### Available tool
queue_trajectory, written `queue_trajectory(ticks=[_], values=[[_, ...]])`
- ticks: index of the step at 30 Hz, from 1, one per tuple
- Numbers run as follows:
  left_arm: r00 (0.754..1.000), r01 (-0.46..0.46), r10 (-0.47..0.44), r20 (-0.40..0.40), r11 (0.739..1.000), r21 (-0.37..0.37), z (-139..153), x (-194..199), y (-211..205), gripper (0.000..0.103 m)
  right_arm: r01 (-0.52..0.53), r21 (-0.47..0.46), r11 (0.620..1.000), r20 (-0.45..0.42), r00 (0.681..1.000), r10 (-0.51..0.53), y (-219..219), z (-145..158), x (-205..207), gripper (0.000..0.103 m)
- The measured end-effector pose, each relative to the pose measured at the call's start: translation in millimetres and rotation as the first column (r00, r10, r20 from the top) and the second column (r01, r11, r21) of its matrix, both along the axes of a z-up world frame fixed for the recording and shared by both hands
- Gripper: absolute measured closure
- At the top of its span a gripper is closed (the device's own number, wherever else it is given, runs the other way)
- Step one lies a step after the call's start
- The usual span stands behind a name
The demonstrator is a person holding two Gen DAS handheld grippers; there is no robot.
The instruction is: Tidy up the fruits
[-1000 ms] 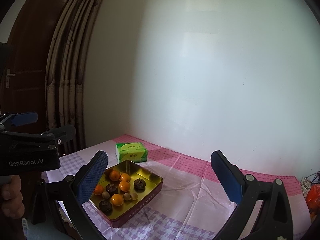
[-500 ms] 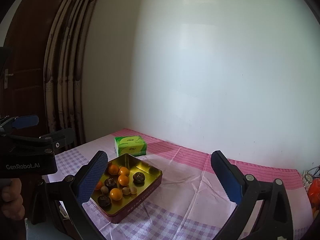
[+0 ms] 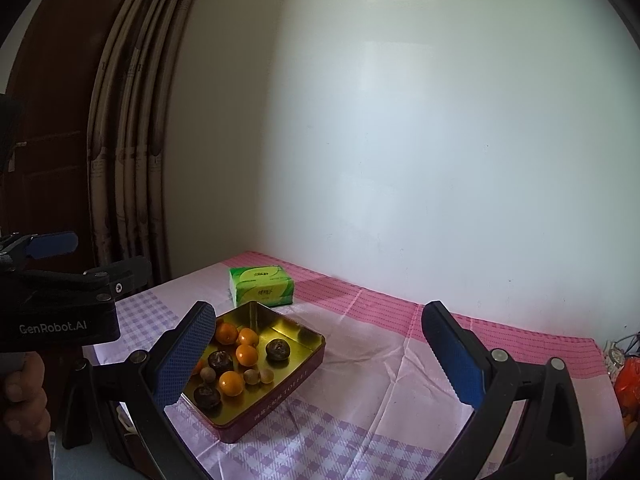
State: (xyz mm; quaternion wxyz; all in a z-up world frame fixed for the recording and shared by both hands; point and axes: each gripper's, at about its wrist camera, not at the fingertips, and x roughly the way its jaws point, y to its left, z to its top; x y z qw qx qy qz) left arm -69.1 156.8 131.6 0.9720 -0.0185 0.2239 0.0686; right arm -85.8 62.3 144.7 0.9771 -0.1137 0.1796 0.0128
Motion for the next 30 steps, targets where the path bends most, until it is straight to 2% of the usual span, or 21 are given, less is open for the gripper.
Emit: queue_trajectory(ticks=[15, 30], values=[[1.0, -0.003, 0.004, -0.023, 1.0, 0.007, -8.6, 2.2, 0.0, 0.0, -0.001, 0.008, 1.0, -0.017, 1.0, 0.001, -1.3, -6.2, 2.0, 0.0], [0.994, -0.016, 0.018, -0.105, 1.0, 0.015, -38.3, 23.8, 0.5, 0.0, 0.013, 0.034, 0.999, -0.086, 0.996, -0.01, -11.1, -32.2, 16.6, 0.0]])
